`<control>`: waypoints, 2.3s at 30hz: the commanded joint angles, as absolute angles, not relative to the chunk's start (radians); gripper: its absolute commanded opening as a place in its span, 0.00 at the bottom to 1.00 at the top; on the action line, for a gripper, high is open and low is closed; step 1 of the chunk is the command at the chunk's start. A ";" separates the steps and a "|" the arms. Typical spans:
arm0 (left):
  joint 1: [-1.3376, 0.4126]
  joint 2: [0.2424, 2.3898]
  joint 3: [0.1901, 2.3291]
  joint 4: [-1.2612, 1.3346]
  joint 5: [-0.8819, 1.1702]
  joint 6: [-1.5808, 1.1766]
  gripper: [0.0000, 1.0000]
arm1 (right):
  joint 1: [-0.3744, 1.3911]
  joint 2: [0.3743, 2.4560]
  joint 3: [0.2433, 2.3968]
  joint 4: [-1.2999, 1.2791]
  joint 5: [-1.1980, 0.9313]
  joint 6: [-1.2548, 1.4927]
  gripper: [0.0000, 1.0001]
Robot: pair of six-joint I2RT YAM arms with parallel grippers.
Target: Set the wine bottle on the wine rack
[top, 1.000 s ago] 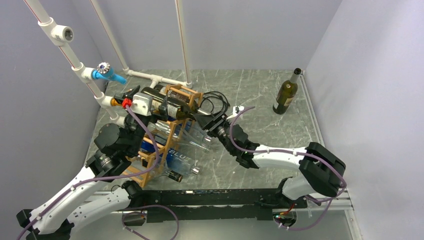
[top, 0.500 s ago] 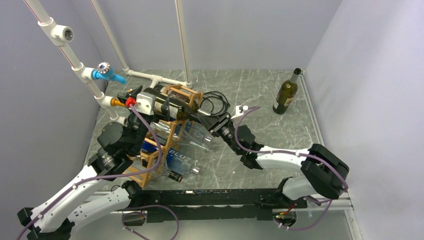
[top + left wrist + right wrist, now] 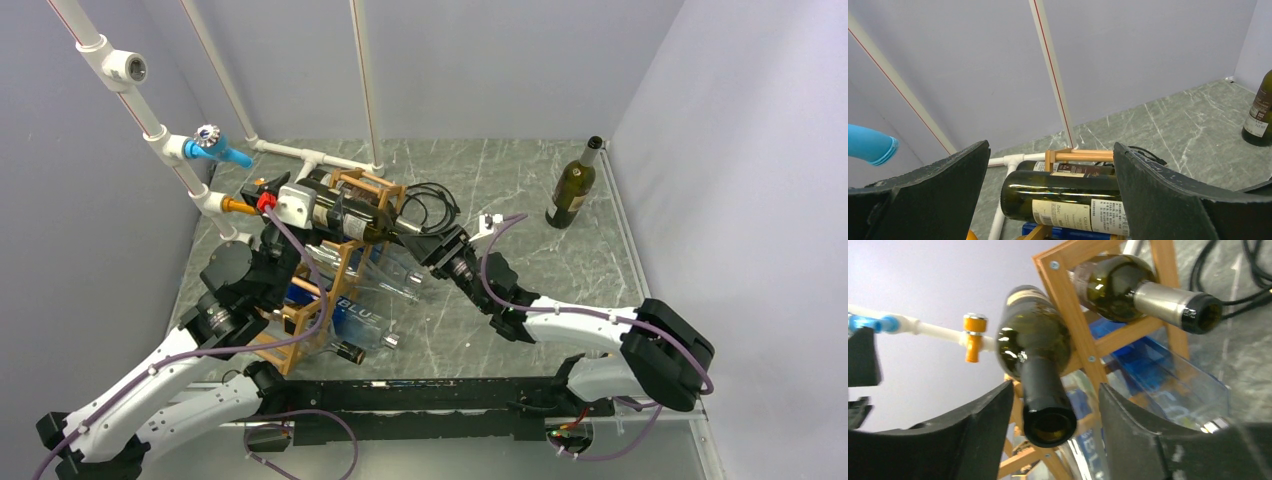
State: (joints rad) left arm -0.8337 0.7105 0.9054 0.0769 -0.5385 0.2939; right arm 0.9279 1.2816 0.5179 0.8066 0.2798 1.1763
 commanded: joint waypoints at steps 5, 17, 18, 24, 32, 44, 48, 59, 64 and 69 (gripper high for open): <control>-0.833 0.703 0.944 0.068 -0.515 0.267 1.00 | 0.916 1.125 0.582 0.453 0.333 0.982 0.83; -0.836 0.692 0.955 0.052 -0.485 0.237 0.99 | 0.870 0.972 0.887 -0.206 0.545 0.335 0.99; -0.836 0.693 0.951 0.058 -0.490 0.241 0.99 | 0.859 0.998 0.935 -0.270 0.571 0.303 0.99; -0.836 0.709 0.943 0.072 -0.495 0.251 1.00 | 0.761 1.168 1.206 -0.517 0.812 0.179 0.99; -0.836 0.723 0.929 0.088 -0.518 0.281 1.00 | 0.481 1.285 1.421 -0.560 0.781 0.158 0.99; -0.835 0.715 0.926 0.096 -0.497 0.277 1.00 | 0.141 1.421 1.576 -0.467 0.621 0.194 0.96; -0.836 0.705 0.927 0.089 -0.484 0.273 0.99 | 0.066 1.485 1.598 -0.458 0.526 0.228 0.95; -0.836 0.702 0.923 0.097 -0.484 0.279 1.00 | -0.025 1.620 1.581 -0.395 0.442 0.245 0.83; -0.835 0.707 0.918 0.107 -0.495 0.286 1.00 | -0.028 1.626 1.553 -0.355 0.449 0.237 0.71; -0.836 0.707 0.924 0.097 -0.474 0.275 1.00 | -0.029 1.623 1.521 -0.318 0.443 0.232 0.65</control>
